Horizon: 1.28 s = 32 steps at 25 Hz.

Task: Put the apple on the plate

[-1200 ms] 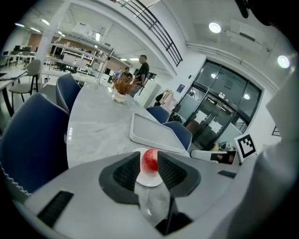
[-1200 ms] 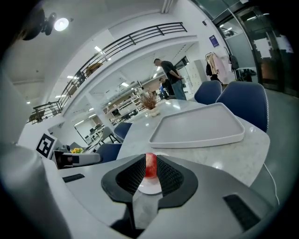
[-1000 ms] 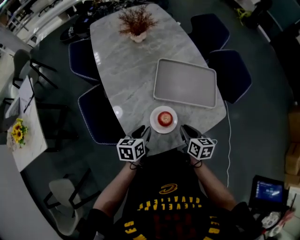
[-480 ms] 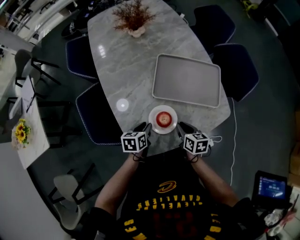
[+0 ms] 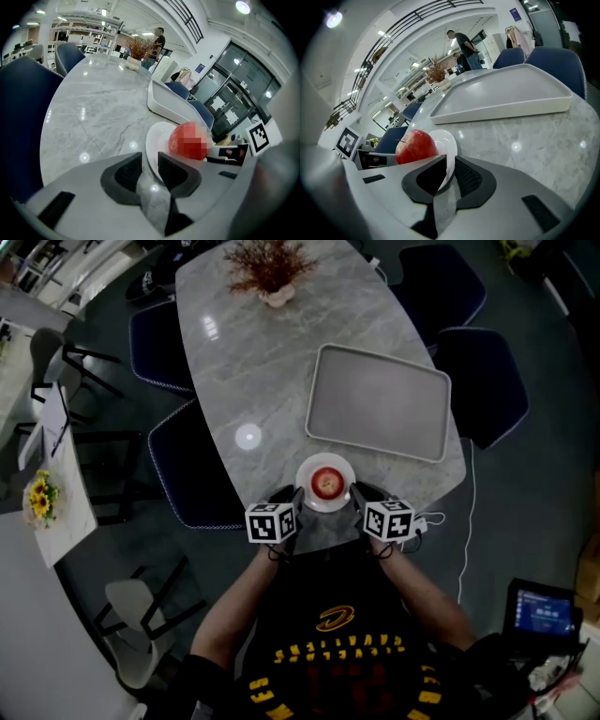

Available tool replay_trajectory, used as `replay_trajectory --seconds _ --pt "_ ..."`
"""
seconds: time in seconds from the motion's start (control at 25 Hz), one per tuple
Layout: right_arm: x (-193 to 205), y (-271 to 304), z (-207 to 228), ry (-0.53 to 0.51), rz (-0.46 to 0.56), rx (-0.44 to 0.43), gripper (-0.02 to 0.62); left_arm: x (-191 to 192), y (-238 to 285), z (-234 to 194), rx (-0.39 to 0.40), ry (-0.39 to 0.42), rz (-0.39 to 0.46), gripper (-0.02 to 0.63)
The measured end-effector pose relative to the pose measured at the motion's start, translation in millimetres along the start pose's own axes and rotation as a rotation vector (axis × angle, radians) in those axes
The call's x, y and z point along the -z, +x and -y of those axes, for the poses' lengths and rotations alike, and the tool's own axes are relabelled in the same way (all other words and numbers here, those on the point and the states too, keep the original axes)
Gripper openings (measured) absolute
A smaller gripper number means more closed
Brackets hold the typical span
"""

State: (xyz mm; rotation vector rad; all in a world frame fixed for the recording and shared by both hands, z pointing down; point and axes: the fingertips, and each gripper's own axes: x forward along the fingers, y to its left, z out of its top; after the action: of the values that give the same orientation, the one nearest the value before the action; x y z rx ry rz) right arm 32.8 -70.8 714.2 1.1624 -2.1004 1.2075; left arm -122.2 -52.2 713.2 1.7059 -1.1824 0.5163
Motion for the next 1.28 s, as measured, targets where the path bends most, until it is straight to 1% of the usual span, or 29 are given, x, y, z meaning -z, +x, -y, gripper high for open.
replay_trajectory --seconds 0.24,0.4,0.48,0.6,0.64,0.76,0.88,1.0,1.12,1.2,1.28 --pt "4 4 2 0.034 -0.023 -0.008 0.057 1 2 -1 0.014 -0.016 0.0 0.106" --pt "5 4 1 0.092 -0.02 -0.035 0.057 1 4 -1 0.024 -0.024 -0.002 0.104" --pt "8 4 -6 0.106 -0.017 -0.047 0.057 2 1 -5 0.036 -0.042 0.004 0.084" --pt "15 1 -16 0.123 -0.015 -0.047 0.055 5 -6 -8 0.078 -0.08 0.018 0.061" --pt "16 0 -16 0.139 -0.015 -0.045 0.044 5 -7 -8 0.086 -0.088 0.019 0.06" --pt "16 -1 -13 0.192 -0.009 -0.053 0.037 6 -5 -8 0.091 -0.109 0.011 0.055" --pt "15 -2 -12 0.22 -0.002 -0.064 0.034 7 -3 -8 0.102 -0.141 0.0 0.051" --pt "12 0 -11 0.255 0.008 -0.081 0.032 4 -1 -9 0.116 -0.152 -0.001 0.049" --pt "8 -4 -9 0.295 0.025 -0.093 0.032 -2 -2 -5 0.153 -0.187 0.01 0.048" --pt "9 -14 -13 0.314 0.043 -0.093 0.032 -4 -11 1 0.198 -0.21 0.022 0.043" --pt "8 -26 -17 0.332 0.068 -0.091 0.032 -8 -23 10 0.247 -0.216 0.033 0.038"
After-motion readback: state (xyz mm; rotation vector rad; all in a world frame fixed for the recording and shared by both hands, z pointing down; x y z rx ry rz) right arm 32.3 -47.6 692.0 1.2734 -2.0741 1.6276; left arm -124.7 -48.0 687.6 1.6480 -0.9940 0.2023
